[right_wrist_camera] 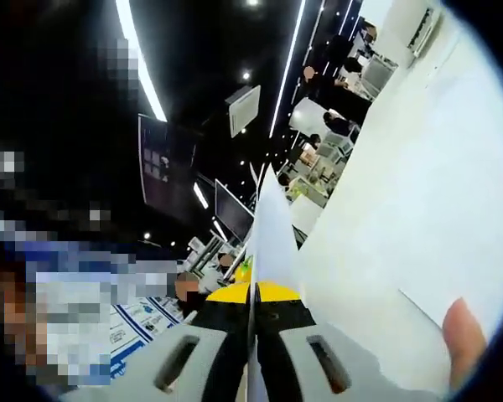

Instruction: Organize the stack of printing papers by aligning and flattening the scattered papers on the table

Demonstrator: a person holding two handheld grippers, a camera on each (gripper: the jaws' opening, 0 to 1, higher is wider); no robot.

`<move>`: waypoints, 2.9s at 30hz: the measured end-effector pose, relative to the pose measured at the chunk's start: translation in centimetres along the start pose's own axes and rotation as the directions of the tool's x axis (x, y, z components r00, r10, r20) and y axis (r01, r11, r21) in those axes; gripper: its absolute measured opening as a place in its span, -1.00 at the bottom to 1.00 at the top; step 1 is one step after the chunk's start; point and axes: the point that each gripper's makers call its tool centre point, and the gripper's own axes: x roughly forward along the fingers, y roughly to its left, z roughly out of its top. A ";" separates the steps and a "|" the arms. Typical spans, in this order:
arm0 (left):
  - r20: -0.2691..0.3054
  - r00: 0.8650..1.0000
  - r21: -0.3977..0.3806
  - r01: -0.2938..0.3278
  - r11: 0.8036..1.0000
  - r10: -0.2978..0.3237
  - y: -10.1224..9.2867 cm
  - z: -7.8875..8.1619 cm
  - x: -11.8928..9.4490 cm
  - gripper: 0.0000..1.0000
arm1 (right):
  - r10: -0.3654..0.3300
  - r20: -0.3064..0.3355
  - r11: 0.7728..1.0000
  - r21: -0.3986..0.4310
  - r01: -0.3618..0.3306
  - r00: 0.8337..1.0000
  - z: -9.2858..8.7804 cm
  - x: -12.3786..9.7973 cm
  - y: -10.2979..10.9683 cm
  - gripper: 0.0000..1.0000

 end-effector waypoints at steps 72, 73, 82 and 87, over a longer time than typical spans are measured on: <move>-0.084 0.987 0.043 0.141 0.989 -0.137 -2.8 0.3 -1.7 -0.89 | -0.562 -0.098 0.539 -0.797 0.273 0.822 1.8 -11.7 -12.0 0.61; -0.084 0.987 0.044 0.141 0.989 -0.137 -2.8 0.2 -1.7 -0.89 | -0.564 -0.092 0.532 -0.801 0.275 0.821 1.8 -11.9 -12.1 0.60; -0.088 0.987 0.049 0.141 0.989 -0.136 -2.9 0.1 -1.7 -0.89 | -0.561 -0.071 0.529 -0.797 0.291 0.825 2.5 -11.9 -12.5 0.24; -0.088 0.987 0.049 0.140 0.989 -0.135 -2.8 0.1 -1.7 -0.89 | -0.546 -0.084 0.534 -0.801 0.269 0.834 2.3 -11.5 -12.3 0.03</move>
